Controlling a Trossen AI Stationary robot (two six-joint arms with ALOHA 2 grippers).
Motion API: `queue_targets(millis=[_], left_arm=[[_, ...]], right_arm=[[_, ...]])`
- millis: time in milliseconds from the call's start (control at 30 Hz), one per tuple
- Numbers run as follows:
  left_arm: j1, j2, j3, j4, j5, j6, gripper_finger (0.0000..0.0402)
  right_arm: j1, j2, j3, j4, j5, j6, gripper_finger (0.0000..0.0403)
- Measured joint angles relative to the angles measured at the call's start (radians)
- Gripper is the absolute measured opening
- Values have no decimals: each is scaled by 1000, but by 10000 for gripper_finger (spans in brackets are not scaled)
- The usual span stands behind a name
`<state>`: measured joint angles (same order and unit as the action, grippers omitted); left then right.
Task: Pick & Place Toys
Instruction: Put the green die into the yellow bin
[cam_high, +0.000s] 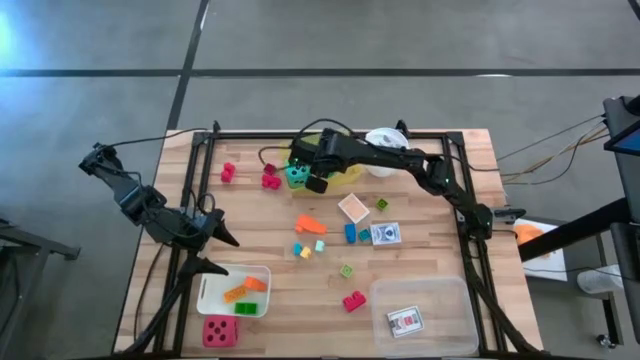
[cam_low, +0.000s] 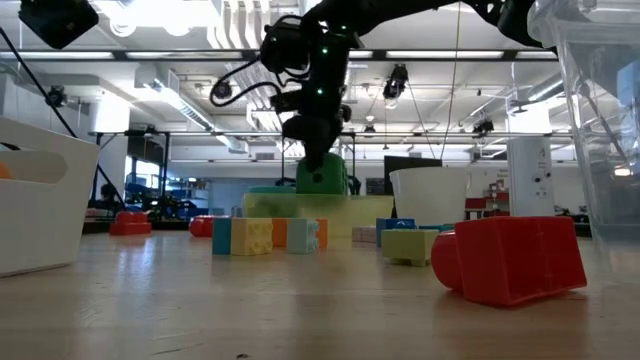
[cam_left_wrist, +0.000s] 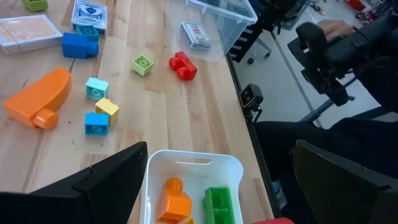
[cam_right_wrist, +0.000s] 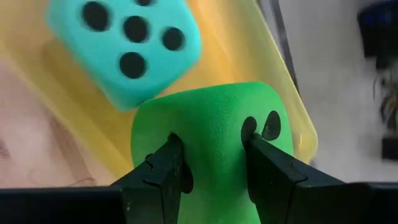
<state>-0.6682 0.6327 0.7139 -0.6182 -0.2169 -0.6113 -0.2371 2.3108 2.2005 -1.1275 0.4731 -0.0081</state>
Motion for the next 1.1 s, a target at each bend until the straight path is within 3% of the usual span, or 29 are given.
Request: queue_targets(millis=[300,700,1100], left_arm=[[0,0,0,0,0,0,386],[0,0,0,0,0,0,386],[0,0,0,0,0,8,386]], right_arm=[[23,0,-31,40,-3,-178,139],[29,2,-185,199,1,-222,139],[41,0,-207,234,3,-231,139]])
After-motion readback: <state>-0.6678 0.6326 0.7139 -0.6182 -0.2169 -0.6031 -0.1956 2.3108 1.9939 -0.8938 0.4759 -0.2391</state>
